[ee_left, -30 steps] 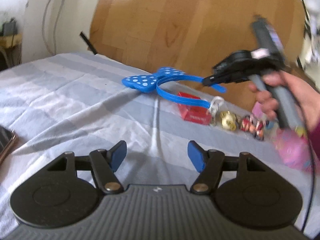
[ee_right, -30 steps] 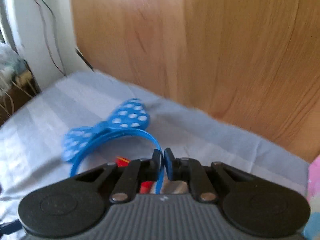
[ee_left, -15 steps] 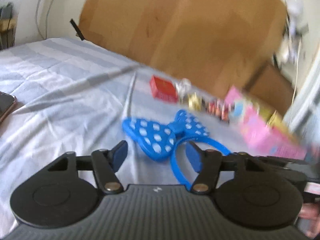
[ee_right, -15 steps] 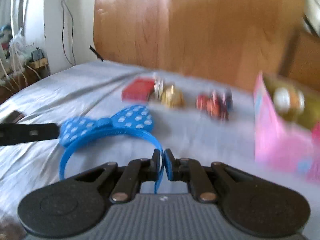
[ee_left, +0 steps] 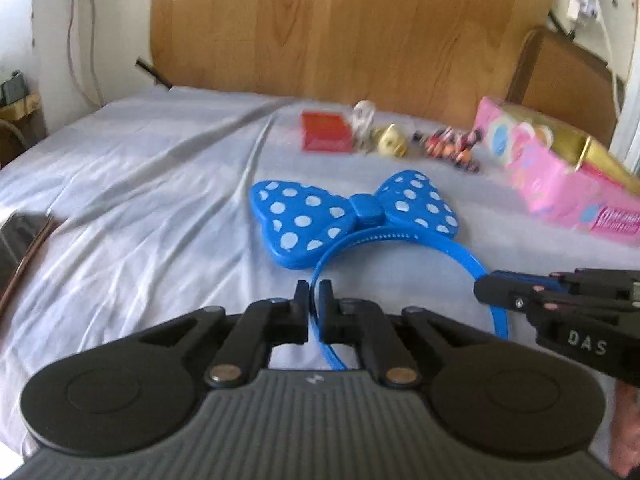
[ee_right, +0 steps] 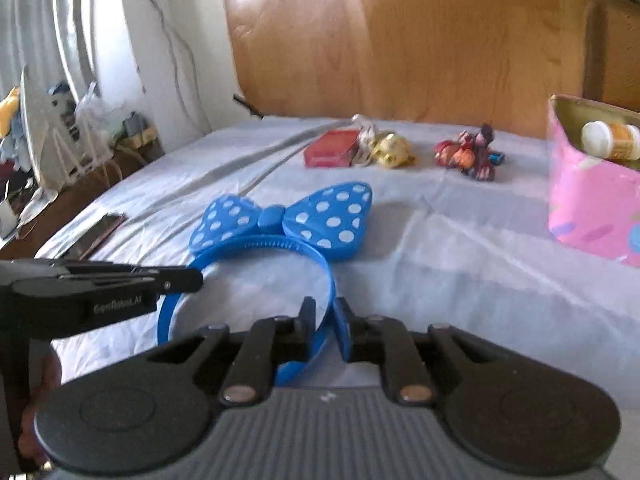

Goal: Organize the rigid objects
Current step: 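Carry the headband with the right gripper and release it into the tin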

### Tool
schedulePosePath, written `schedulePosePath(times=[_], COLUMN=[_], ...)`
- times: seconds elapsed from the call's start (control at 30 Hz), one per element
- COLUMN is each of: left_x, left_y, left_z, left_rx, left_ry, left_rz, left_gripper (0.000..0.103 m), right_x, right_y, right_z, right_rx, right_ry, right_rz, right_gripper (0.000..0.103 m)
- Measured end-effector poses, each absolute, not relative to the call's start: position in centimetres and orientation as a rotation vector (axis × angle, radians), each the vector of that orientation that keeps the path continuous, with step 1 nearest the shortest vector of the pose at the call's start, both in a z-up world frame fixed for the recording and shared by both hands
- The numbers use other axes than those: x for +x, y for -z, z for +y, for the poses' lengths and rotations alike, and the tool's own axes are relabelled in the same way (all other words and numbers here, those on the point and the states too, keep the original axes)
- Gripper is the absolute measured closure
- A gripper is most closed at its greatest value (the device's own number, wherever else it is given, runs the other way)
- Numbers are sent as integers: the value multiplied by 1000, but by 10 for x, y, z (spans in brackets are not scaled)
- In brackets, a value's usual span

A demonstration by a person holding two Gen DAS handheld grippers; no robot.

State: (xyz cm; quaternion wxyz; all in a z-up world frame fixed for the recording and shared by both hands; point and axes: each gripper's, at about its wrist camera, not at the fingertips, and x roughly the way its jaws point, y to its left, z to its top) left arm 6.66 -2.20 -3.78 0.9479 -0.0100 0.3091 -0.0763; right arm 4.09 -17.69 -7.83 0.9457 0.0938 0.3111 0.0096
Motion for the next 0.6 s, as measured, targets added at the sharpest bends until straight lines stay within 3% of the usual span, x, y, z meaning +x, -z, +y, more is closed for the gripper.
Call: schedulePosePath(times=[0.3,0.6], left_x=[130,214], left_y=[-50,-21], left_z=[-156,-293], left_rx=[67,132], left_ry=[456,605], left_rz=[408,517], left_gripper=[94,93], right_x=[7,25], right_y=[11,24], right_z=[-298,-431], right_rx=[202,204], right_ry=[268,546], right_rz=[315,333], right_gripper=[94,96])
